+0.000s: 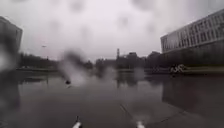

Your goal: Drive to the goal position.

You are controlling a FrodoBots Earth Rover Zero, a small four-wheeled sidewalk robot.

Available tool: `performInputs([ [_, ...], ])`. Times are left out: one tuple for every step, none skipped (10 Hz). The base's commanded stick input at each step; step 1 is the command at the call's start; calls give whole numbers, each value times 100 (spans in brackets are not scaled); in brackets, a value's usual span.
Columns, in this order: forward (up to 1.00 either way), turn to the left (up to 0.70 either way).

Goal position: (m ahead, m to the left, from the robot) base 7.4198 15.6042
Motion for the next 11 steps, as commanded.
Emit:
performInputs([
  [70,1],
  [70,1],
  [70,1],
  [70,1],
  [70,1],
  [70,1],
  [70,1],
  [70,1],
  [70,1],
  [70,1],
  [70,1],
])
